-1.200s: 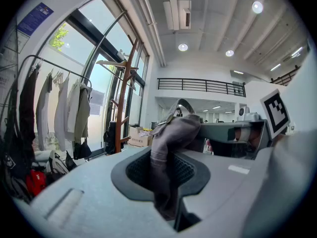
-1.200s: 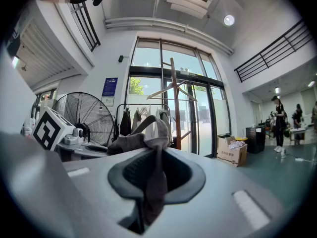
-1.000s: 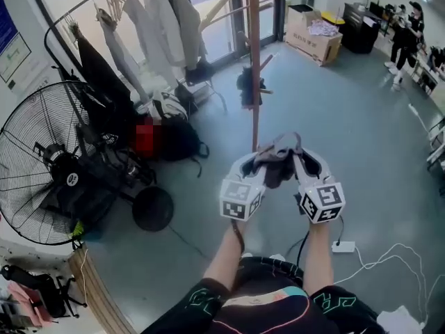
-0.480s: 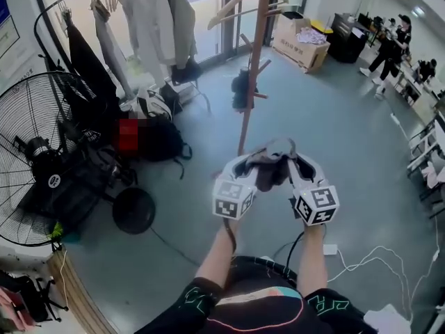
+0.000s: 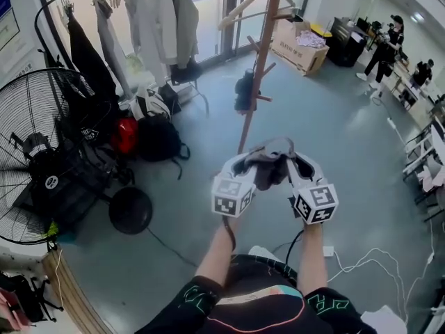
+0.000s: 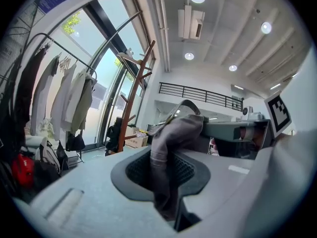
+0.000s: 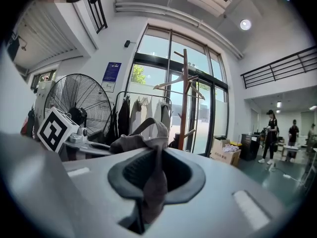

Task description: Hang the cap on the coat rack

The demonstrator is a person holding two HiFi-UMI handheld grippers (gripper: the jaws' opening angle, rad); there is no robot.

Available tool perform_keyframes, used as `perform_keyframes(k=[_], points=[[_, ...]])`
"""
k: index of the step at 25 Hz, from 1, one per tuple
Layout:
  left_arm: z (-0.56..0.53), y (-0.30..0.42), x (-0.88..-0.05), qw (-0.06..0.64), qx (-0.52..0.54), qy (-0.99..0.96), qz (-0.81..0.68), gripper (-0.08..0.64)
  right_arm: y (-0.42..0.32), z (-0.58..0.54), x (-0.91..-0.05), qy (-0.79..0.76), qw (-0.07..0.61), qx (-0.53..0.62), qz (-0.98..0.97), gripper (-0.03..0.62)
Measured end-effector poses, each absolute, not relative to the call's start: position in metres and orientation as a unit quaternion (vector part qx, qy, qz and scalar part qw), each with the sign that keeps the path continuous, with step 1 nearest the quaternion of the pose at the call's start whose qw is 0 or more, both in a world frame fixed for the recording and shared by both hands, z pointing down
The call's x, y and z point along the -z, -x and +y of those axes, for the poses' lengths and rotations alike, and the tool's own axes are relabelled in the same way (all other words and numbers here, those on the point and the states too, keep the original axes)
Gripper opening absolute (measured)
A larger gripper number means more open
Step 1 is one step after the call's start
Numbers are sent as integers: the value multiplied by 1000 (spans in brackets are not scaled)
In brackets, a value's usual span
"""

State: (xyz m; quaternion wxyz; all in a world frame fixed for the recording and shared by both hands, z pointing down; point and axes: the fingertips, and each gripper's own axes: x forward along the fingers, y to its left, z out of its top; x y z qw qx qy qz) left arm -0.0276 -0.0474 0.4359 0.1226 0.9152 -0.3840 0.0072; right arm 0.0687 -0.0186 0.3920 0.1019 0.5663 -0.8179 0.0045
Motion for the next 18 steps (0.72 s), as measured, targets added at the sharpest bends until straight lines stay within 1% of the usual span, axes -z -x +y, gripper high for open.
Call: perform_keyframes(k=[9,14,18], points=[[-67,32,-442,141,-1,-912,-385,72,-64,-36,-393,-560,114,-10,-820,54],[-82,12,-454,141,-13,-916,-374,74,-84,-57,-401,-565,103,-24,-818,54],[-108,18,-456,137,-23,-909,-393,74,-82,-85,-408,-550,91,-33,-829,54]])
